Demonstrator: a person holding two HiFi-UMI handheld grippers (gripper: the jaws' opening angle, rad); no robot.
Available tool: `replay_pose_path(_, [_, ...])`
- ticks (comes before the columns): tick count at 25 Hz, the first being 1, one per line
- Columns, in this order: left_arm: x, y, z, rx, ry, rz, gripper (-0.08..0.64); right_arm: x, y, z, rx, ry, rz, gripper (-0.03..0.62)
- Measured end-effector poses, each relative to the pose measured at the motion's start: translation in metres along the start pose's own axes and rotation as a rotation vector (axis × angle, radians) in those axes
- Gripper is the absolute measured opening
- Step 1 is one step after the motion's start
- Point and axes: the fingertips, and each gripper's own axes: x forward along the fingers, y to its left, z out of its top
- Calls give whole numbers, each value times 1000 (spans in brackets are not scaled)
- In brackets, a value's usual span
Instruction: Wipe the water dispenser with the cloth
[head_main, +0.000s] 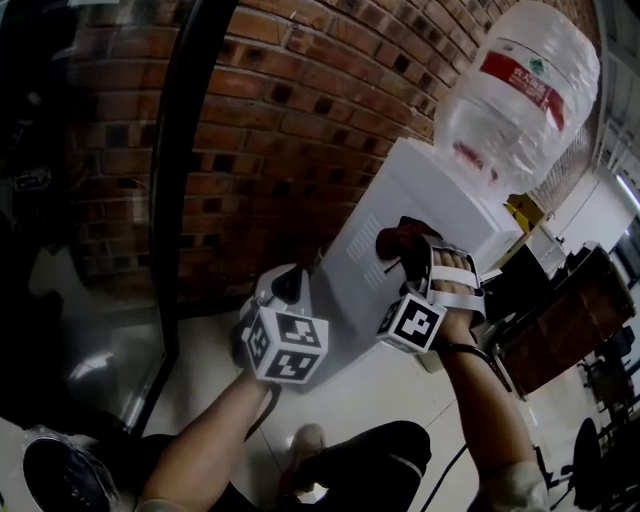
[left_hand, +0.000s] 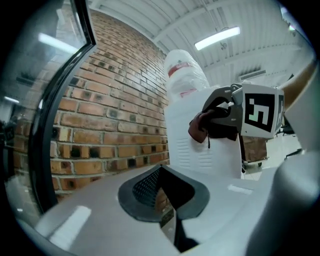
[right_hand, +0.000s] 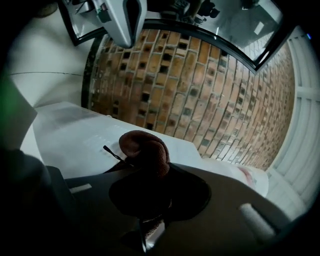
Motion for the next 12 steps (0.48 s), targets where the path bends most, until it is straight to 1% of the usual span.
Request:
replay_pose_path(3, [1, -4, -26, 23, 64, -17, 0, -1, 36, 7, -33, -13, 55, 75])
replay_pose_path(5, [-1, -4, -37, 31, 90, -19, 0, -1, 58, 14, -45, -23, 97, 75])
replay_pose_path(8, [-6, -1, -47, 35, 111, -15, 0, -1, 90, 26, -67, -38, 154, 75])
replay_pose_path(12, [-11, 0, -56, 35, 118, -10, 0, 1, 130, 39, -105, -60, 214, 75])
